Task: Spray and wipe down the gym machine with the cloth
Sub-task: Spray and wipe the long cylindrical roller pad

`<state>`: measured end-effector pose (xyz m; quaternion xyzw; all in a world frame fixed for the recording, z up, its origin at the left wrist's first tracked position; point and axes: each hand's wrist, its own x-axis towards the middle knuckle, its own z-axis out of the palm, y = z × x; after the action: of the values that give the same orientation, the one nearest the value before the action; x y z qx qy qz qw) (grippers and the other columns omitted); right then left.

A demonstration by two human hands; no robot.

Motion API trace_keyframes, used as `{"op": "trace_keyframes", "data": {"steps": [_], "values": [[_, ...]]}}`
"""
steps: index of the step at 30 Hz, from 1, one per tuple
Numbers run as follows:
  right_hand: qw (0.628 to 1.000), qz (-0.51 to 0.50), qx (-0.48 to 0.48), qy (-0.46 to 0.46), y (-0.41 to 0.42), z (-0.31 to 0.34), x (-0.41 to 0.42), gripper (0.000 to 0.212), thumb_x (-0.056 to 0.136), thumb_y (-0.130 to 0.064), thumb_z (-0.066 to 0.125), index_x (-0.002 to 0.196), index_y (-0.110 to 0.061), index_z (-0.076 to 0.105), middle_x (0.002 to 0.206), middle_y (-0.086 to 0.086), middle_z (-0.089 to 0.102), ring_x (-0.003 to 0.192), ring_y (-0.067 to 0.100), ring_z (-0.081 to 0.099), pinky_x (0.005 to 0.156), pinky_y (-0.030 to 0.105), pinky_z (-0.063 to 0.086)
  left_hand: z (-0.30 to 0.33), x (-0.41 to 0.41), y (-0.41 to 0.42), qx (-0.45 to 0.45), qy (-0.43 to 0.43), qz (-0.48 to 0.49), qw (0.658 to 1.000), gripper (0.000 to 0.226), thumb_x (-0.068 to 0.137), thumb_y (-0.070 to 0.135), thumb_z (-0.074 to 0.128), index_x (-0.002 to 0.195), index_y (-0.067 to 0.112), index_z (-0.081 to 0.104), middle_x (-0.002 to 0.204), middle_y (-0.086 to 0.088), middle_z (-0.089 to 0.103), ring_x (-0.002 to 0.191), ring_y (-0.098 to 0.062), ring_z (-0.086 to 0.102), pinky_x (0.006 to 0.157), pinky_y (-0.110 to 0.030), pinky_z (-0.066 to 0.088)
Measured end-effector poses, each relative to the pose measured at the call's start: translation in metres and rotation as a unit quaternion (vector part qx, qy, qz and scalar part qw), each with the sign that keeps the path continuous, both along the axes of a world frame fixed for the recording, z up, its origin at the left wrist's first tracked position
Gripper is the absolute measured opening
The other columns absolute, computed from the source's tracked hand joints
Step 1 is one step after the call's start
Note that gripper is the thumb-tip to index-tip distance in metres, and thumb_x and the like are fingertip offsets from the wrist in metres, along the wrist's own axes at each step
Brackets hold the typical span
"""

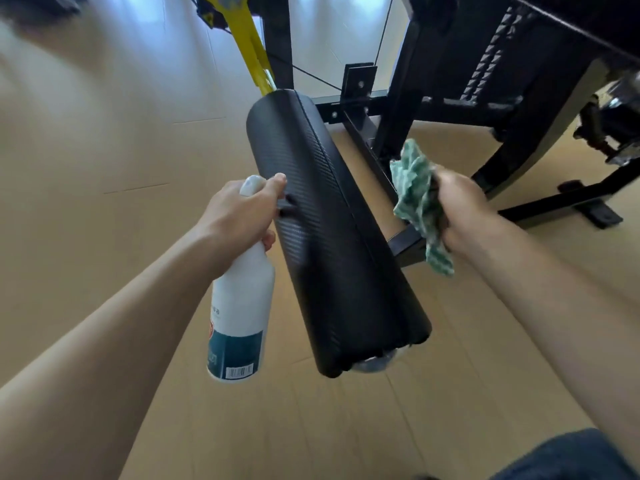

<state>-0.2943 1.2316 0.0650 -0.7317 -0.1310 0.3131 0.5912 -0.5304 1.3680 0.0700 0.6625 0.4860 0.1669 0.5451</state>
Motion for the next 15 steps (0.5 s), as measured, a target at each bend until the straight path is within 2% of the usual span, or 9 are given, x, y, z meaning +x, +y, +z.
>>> {"op": "trace_keyframes", "data": {"steps": [2,4,5,6,7,9,11,13,15], "values": [[0.983,0.049,-0.009,0.178,-0.011,-0.038,0.010,0.034,0.103,-0.022,0.041,0.110,-0.012,0.073,0.102,0.005,0.075,0.081,0.018,0.070,0.080,0.035,0.057,0.006,0.000,-0.006,-0.003,-0.001,-0.003,1.000,0.042,0.105,0.056,0.050,0.104,0.020,0.071,0.106,-0.018,0.074,0.055,-0.017,0.057,0.065,-0.035,0.054],[0.959,0.089,-0.049,0.265,-0.017,-0.065,0.005,0.030,0.102,-0.020,0.039,0.101,-0.011,0.067,0.090,-0.003,0.059,0.067,0.011,0.054,0.070,0.022,0.045,0.010,-0.001,-0.011,-0.014,-0.001,-0.006,1.000,0.039,0.105,0.055,0.050,0.104,0.022,0.072,0.109,-0.017,0.073,0.054,-0.017,0.056,0.065,-0.034,0.053],[0.947,0.108,-0.062,0.297,-0.015,-0.073,0.000,0.025,0.101,-0.021,0.041,0.095,-0.015,0.065,0.087,-0.006,0.048,0.068,0.009,0.045,0.073,0.020,0.036,0.011,-0.001,-0.013,-0.015,0.001,-0.011,1.000,0.039,0.106,0.054,0.050,0.104,0.022,0.072,0.109,-0.016,0.073,0.056,-0.018,0.057,0.065,-0.034,0.053],[0.939,0.119,-0.067,0.315,-0.009,-0.077,-0.004,0.023,0.100,-0.021,0.044,0.093,-0.016,0.066,0.086,-0.004,0.049,0.071,0.011,0.046,0.077,0.022,0.038,0.012,-0.002,-0.015,-0.013,0.005,-0.017,1.000,0.039,0.106,0.054,0.050,0.104,0.022,0.071,0.109,-0.016,0.073,0.058,-0.018,0.057,0.064,-0.034,0.053],[0.939,0.125,-0.078,0.311,-0.002,-0.076,-0.009,0.024,0.099,-0.021,0.047,0.093,-0.013,0.068,0.084,0.001,0.058,0.074,0.015,0.054,0.081,0.027,0.045,0.012,-0.002,-0.016,-0.008,0.014,-0.025,1.000,0.040,0.106,0.055,0.049,0.105,0.021,0.071,0.109,-0.017,0.072,0.060,-0.019,0.058,0.062,-0.033,0.053],[0.943,0.138,-0.110,0.283,0.010,-0.069,-0.014,0.025,0.097,-0.020,0.049,0.090,-0.008,0.069,0.082,0.008,0.066,0.076,0.022,0.061,0.076,0.033,0.050,0.010,-0.001,-0.016,0.003,0.030,-0.033,0.999,0.042,0.106,0.055,0.048,0.108,0.019,0.070,0.108,-0.017,0.072,0.061,-0.018,0.058,0.057,-0.030,0.052],[0.950,0.125,-0.100,0.269,0.014,-0.069,-0.015,0.024,0.094,-0.021,0.047,0.078,-0.013,0.063,0.075,0.004,0.055,0.064,0.017,0.052,0.062,0.027,0.037,0.006,-0.002,-0.015,0.000,0.033,-0.028,0.999,0.043,0.106,0.055,0.050,0.108,0.017,0.070,0.107,-0.015,0.072,0.058,-0.016,0.057,0.051,-0.026,0.051],[0.961,0.099,-0.067,0.251,0.011,-0.066,-0.009,0.036,0.097,-0.021,0.040,0.066,-0.016,0.058,0.060,-0.003,0.043,0.048,0.011,0.038,0.053,0.022,0.025,-0.001,-0.005,-0.013,-0.028,0.044,-0.020,0.998,0.044,0.105,0.055,0.052,0.109,0.015,0.069,0.107,-0.012,0.073,0.055,-0.014,0.056,0.047,-0.023,0.051],[0.972,0.065,-0.039,0.222,0.011,-0.056,-0.007,0.034,0.097,-0.019,0.041,0.076,-0.011,0.066,0.058,-0.001,0.054,0.046,0.013,0.046,0.048,0.024,0.037,-0.007,-0.011,-0.011,-0.067,0.054,-0.004,0.996,0.046,0.103,0.056,0.054,0.108,0.013,0.069,0.109,-0.011,0.072,0.056,-0.014,0.056,0.048,-0.024,0.050]]}}
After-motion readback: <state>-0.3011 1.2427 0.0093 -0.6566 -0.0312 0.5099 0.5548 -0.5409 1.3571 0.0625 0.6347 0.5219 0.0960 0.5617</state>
